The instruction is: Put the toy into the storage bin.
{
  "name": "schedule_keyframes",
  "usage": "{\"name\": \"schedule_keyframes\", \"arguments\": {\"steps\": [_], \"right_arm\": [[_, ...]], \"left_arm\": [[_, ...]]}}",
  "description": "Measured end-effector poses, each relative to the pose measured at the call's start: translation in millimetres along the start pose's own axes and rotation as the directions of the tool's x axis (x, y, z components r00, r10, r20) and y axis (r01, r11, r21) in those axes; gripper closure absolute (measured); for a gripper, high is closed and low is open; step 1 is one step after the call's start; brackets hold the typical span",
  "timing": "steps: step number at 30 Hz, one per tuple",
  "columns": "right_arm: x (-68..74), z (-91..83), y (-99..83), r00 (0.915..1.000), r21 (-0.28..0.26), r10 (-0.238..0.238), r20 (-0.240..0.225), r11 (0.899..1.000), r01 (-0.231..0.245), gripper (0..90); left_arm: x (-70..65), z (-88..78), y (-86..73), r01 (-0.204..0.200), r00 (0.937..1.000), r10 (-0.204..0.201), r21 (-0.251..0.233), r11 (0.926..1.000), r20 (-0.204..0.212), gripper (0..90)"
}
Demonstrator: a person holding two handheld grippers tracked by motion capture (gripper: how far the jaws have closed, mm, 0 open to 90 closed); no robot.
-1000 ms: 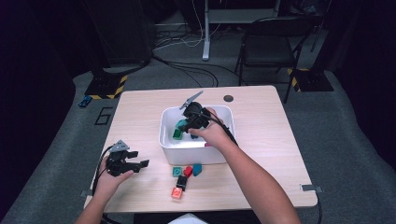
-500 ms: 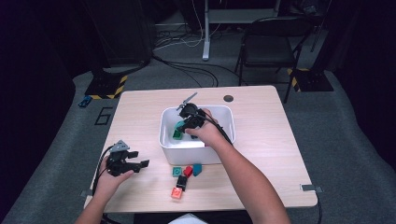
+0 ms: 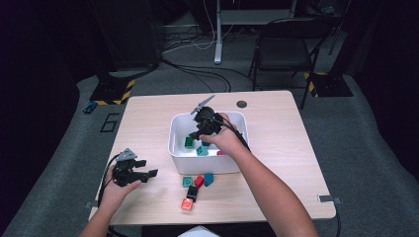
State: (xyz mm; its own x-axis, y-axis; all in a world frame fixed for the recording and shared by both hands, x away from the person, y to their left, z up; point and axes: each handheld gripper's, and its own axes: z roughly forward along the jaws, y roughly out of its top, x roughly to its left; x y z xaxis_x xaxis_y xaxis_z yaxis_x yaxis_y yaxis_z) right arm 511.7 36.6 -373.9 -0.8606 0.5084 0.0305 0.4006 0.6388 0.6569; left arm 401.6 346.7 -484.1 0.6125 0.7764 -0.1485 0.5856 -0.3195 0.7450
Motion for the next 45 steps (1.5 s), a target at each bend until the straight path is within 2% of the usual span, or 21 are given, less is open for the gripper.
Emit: {"name": "schedule_keyframes", "arguments": {"steps": [7,11,13,14,17,20,22,26,30,36,38,45], "right_arm": [[10.6,-32.4,-5.8,0.9997,-0.026,-0.025,-0.001,0.999,0.025,48.5],[17.5,-50.1,-10.1,0.9997,-0.052,-0.02,-0.01,0.998,0.02,48.6],[21.1,-58.2,-12.8,0.9994,-0.054,-0.035,-0.002,0.998,0.035,48.6],[24.1,-61.5,-14.2,0.9997,-0.051,-0.024,-0.005,0.998,0.024,48.5],[30.5,-70.7,-19.9,0.9991,-0.044,-0.043,0.0,0.998,0.043,47.0],[37.6,-78.3,-25.6,0.9993,-0.039,-0.038,0.001,0.999,0.038,44.8],[41.2,-82.7,-29.2,0.9985,-0.047,-0.055,0.006,0.997,0.056,43.6],[50.1,-91.2,-36.0,0.9986,-0.069,-0.053,-0.005,0.996,0.052,40.5],[59.8,-95.3,-44.3,0.9981,-0.096,-0.056,-0.026,0.994,0.054,39.2],[72.0,-91.6,-59.5,0.9957,-0.092,-0.082,-0.043,0.993,0.078,39.3],[74.4,-90.3,-63.9,0.9958,-0.091,-0.076,-0.051,0.993,0.072,39.4],[78.8,-84.5,-79.1,0.9958,-0.112,-0.081,-0.041,0.991,0.076,40.1]], "left_arm": [[-0.1,0.0,-0.1,-0.001,1.0,0.001,0.001,1.0,-0.001,27.7],[-0.5,-0.3,-0.2,0.0,1.0,0.0,0.001,1.0,-0.003,27.7],[-0.6,-0.3,-0.2,0.001,1.0,-0.001,0.002,1.0,-0.003,27.7],[-0.7,-0.2,-0.2,0.002,1.0,-0.002,0.002,1.0,-0.003,27.7],[-1.0,-0.2,-0.2,0.002,1.0,-0.002,0.002,1.0,-0.004,27.7],[-1.3,0.4,-0.4,0.004,1.0,-0.004,-0.002,1.0,-0.007,27.6],[-1.4,0.2,-0.2,0.001,1.0,-0.001,0.0,1.0,-0.007,27.7],[-1.4,-0.2,-0.2,0.003,1.0,-0.003,0.002,1.0,-0.006,27.7],[-1.6,-0.2,-0.3,0.001,1.0,-0.001,0.004,1.0,-0.005,27.6],[-1.7,0.0,-0.3,0.002,1.0,-0.002,0.001,1.0,-0.005,27.6],[-1.8,0.1,-0.3,0.001,1.0,-0.001,0.001,1.0,-0.005,27.7],[-1.9,-0.2,-0.6,0.003,1.0,-0.003,0.002,1.0,-0.004,27.7]]}}
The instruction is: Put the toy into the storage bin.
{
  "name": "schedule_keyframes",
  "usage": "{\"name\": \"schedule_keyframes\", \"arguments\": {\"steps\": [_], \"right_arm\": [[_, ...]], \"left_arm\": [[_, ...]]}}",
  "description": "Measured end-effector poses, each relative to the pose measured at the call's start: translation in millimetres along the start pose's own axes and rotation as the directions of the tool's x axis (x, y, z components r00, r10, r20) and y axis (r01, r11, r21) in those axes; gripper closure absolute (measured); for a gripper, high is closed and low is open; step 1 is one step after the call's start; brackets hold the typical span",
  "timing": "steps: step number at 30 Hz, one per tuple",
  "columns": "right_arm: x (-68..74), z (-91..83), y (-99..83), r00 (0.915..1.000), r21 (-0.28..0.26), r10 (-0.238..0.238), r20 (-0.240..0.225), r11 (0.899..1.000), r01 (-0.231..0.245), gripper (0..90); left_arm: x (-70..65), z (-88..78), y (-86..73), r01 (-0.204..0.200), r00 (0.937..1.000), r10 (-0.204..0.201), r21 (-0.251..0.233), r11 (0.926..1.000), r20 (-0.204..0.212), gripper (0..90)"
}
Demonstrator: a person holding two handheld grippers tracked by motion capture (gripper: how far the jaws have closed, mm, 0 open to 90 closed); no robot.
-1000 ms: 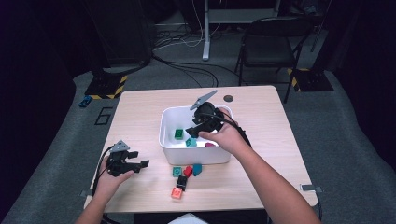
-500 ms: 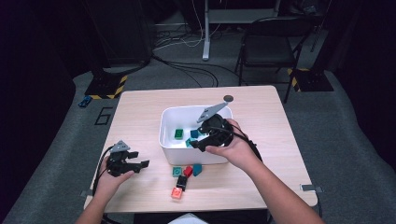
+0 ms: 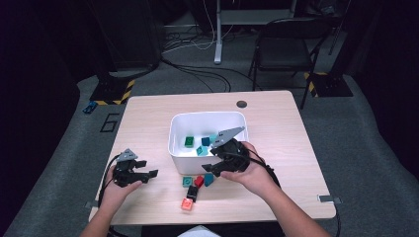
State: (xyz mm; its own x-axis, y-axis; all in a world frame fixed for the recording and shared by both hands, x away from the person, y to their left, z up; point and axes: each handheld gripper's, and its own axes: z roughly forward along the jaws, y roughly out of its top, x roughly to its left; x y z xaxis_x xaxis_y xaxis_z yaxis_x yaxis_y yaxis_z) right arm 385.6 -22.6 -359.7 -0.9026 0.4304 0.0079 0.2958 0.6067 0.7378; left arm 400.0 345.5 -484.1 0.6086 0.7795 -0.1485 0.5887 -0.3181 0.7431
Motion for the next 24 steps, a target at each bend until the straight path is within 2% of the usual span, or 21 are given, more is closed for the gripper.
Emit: {"name": "schedule_keyframes", "arguments": {"steps": [4,14,24], "right_arm": [[3.5,5.0,-11.2,0.9998,0.0,-0.01,-0.018,1.0,0.01,40.5],[11.1,29.4,-38.5,0.9985,0.025,0.022,-0.05,0.999,-0.021,41.7],[9.3,56.9,-66.5,0.9984,0.061,0.055,-0.011,0.997,-0.054,41.6]], "left_arm": [[0.4,1.1,-0.3,-0.003,1.0,0.003,-0.007,1.0,-0.001,27.7],[-0.4,1.1,-0.4,0.0,1.0,0.0,0.002,1.0,0.002,27.6],[-0.7,1.6,-0.4,-0.004,1.0,0.004,0.003,1.0,0.002,27.7]]}}
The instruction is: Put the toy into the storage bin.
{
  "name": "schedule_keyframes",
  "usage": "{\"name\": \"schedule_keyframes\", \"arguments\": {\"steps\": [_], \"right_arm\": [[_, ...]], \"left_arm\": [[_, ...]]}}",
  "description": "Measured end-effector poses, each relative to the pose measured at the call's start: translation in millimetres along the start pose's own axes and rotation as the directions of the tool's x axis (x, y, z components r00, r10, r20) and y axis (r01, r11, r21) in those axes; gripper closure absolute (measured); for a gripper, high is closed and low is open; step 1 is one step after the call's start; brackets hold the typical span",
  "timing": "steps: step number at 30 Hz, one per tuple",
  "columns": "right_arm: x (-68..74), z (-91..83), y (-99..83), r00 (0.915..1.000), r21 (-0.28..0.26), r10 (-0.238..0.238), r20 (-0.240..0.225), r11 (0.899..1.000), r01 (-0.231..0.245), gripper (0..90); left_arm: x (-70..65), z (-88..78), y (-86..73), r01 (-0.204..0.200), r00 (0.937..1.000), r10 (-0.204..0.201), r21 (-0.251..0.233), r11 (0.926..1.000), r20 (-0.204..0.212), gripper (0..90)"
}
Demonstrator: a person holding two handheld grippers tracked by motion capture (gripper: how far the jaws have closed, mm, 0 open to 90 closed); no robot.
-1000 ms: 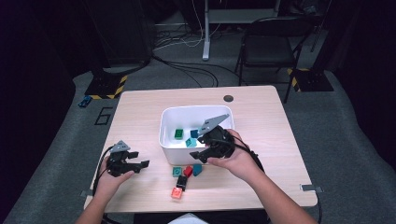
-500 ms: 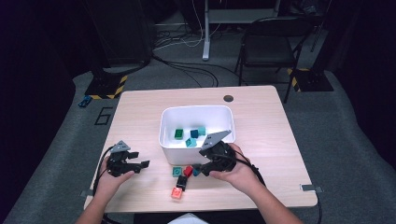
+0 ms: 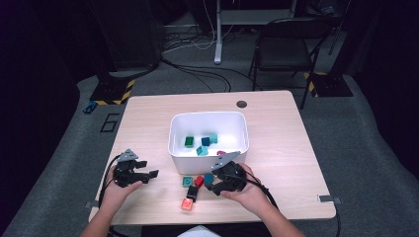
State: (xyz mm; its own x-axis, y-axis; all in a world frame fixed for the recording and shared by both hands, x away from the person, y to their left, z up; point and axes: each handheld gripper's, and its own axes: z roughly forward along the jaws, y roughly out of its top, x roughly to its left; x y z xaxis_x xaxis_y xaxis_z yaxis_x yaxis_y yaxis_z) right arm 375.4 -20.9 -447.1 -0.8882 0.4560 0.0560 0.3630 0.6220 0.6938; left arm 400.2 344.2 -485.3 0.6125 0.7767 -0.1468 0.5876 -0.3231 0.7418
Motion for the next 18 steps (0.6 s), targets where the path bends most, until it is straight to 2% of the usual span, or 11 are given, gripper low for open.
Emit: {"name": "schedule_keyframes", "arguments": {"steps": [5,13,16,18], "right_arm": [[-3.3,13.6,-10.8,0.9993,0.021,0.036,0.011,0.999,-0.036,40.1],[-8.5,29.0,-18.9,0.9983,0.042,0.047,0.034,0.998,-0.048,38.8],[-8.6,33.8,-21.0,0.997,0.054,0.067,0.04,0.996,-0.069,38.3],[-9.4,37.1,-21.9,0.9972,0.056,0.061,0.043,0.996,-0.064,38.0]], "left_arm": [[-0.3,0.2,-0.1,-0.002,1.0,0.002,0.005,1.0,0.0,27.7],[-0.5,0.8,-0.3,0.001,1.0,-0.001,0.006,1.0,-0.002,27.6],[-0.6,1.6,-0.7,0.003,1.0,-0.003,-0.004,1.0,-0.007,27.7],[-0.5,1.6,-0.7,0.003,1.0,-0.003,-0.004,1.0,-0.007,27.7]]}}
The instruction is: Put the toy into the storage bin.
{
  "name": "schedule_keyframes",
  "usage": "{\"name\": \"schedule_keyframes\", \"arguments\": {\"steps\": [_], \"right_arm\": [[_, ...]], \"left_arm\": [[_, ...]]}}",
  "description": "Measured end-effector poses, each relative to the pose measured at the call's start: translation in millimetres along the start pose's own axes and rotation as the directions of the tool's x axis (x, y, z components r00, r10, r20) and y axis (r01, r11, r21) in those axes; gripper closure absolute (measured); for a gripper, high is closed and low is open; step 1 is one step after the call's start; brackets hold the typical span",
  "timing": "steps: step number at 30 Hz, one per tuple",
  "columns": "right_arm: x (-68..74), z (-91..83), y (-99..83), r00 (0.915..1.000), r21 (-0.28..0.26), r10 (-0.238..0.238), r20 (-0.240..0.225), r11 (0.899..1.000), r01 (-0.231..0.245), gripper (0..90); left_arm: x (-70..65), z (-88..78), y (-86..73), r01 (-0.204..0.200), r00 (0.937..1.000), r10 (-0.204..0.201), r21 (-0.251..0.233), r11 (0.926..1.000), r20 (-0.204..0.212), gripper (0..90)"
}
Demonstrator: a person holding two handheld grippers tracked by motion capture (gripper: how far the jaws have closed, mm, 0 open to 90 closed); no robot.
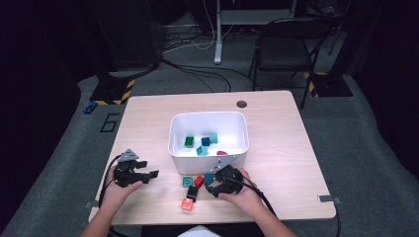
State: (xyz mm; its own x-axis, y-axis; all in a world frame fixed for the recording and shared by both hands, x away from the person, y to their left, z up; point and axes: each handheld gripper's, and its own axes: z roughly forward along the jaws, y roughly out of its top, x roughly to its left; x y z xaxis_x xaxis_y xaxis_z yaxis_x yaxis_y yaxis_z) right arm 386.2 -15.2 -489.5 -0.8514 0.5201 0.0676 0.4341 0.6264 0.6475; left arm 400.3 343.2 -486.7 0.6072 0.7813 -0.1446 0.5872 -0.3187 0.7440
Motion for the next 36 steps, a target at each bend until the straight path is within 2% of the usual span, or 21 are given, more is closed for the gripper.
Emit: {"name": "schedule_keyframes", "arguments": {"steps": [9,14,19,28,32,34,36], "right_arm": [[-1.5,7.4,-0.8,0.9995,0.007,0.001,0.033,1.0,-0.002,37.3],[-1.8,10.1,-1.0,0.9993,0.004,0.011,0.037,1.0,-0.011,36.4],[-1.5,13.6,-0.5,0.9997,0.005,0.002,0.025,1.0,-0.002,36.0],[12.4,11.2,-2.8,0.9998,0.017,-0.009,-0.018,1.0,0.01,37.5],[12.3,13.2,-2.6,0.9998,0.011,-0.017,-0.001,1.0,0.017,37.5],[10.1,15.1,-1.0,1.0,-0.001,0.001,0.0,1.0,-0.001,37.6],[8.8,16.2,0.8,1.0,-0.009,0.0,-0.004,1.0,0.0,38.7]], "left_arm": [[0.0,0.2,-0.2,0.001,1.0,-0.001,0.0,1.0,0.001,27.6],[0.2,0.5,-0.1,-0.004,1.0,0.004,0.005,1.0,0.007,27.7],[0.3,0.4,-0.2,-0.002,1.0,0.002,0.005,1.0,0.006,27.7],[0.1,-0.1,0.1,-0.006,1.0,0.006,0.012,0.9999,0.008,27.7],[-0.4,0.0,0.1,-0.004,1.0,0.004,0.013,0.9999,0.008,27.6],[0.0,0.6,-0.1,-0.006,1.0,0.006,0.005,1.0,0.007,27.6],[0.3,0.7,-0.2,-0.001,1.0,0.001,0.004,1.0,0.008,27.6]]}}
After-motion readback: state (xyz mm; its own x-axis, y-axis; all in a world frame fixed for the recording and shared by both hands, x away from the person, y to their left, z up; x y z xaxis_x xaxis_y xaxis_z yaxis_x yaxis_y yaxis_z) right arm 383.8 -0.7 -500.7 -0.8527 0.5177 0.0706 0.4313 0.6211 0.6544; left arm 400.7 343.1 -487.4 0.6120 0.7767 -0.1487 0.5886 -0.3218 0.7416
